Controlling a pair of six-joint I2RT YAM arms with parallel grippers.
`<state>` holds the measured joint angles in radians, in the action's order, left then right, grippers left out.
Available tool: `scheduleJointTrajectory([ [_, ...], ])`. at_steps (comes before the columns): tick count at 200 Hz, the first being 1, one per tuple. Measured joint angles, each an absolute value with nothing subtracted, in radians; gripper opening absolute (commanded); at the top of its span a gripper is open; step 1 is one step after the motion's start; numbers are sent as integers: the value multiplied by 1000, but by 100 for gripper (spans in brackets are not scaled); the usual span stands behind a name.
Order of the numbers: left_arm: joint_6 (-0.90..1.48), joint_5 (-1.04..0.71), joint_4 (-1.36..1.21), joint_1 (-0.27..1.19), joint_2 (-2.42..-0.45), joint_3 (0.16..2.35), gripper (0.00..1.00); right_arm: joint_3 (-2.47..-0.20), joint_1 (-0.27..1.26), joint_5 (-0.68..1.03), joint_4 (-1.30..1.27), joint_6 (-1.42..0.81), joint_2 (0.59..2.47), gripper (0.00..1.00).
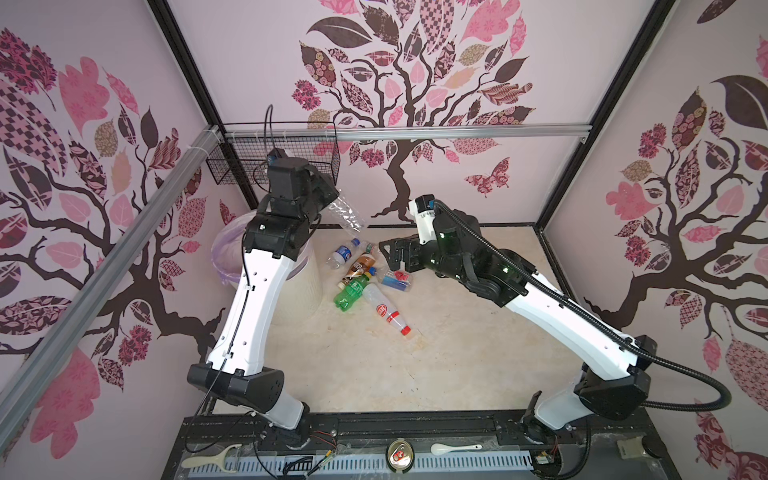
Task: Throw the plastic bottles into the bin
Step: 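Carry the clear bottle with the left gripper over the bin and release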
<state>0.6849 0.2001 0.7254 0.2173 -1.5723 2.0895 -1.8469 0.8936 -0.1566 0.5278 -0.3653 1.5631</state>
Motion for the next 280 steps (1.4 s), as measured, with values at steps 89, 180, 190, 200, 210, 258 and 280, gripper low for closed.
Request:
scheduleJointTrajectory([
  [89, 336, 476, 404, 83, -1541, 2269, 24, -2056, 893, -131, 587, -332, 1686, 99],
  [180, 303, 638, 428, 27, -1446, 1774, 83, -1972, 892, -85, 577, -340, 1686, 99],
  [190, 320, 630, 479, 23, -1483, 1761, 95, -1964, 892, -84, 574, -340, 1686, 100],
  [200, 324, 617, 514, 23, -1510, 1761, 98, -1946, 892, -84, 563, -341, 1684, 100],
  [210, 334, 601, 532, 23, -1518, 1764, 98, -1923, 892, -84, 554, -344, 1681, 100],
  [258, 404, 525, 561, 81, -1500, 1937, 98, -1864, 892, -82, 548, -374, 1681, 100],
  [280, 414, 495, 559, 166, -1475, 1956, 98, -1854, 885, -82, 538, -383, 1679, 100],
])
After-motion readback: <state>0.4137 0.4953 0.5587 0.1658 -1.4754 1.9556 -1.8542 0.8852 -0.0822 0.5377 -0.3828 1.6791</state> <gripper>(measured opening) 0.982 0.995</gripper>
